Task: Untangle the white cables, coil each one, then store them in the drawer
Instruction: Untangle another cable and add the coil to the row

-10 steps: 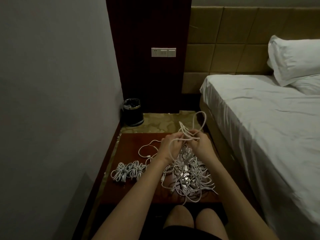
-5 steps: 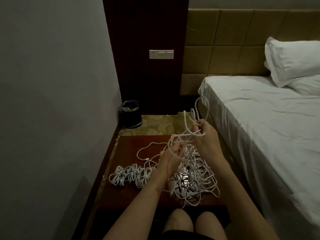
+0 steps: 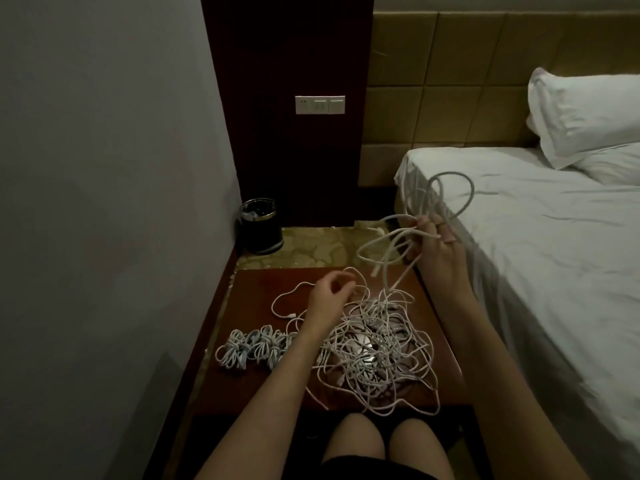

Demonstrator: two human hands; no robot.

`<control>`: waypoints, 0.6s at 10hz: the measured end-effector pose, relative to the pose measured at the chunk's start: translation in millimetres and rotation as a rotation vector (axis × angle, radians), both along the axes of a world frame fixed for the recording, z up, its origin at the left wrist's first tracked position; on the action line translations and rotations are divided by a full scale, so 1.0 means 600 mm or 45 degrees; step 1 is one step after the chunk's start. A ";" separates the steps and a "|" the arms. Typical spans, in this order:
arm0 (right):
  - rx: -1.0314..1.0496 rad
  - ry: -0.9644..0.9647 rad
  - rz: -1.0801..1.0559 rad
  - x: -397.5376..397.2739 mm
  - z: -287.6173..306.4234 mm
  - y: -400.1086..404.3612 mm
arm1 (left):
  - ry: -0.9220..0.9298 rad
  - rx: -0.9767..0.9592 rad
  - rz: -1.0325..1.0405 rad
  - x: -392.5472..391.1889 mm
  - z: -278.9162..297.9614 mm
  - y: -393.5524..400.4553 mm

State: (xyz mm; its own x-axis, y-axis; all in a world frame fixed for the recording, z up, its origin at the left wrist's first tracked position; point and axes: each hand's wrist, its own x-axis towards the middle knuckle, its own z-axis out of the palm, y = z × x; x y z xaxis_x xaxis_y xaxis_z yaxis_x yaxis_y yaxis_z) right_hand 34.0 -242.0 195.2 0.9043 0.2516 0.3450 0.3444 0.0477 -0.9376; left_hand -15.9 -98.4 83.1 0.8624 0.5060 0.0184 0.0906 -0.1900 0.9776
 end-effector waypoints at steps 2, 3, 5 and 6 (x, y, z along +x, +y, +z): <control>0.182 0.333 0.150 0.014 -0.034 -0.008 | -0.221 -0.411 -0.172 -0.006 0.088 -0.002; 0.191 0.407 0.200 0.013 -0.048 -0.013 | -0.226 -0.199 -0.321 -0.008 0.096 -0.003; 0.192 0.360 0.160 0.000 -0.033 -0.024 | -0.155 -0.187 -0.337 -0.036 0.082 -0.002; 0.185 0.334 0.306 -0.008 -0.043 -0.040 | -0.285 -0.567 -0.343 -0.064 0.081 0.004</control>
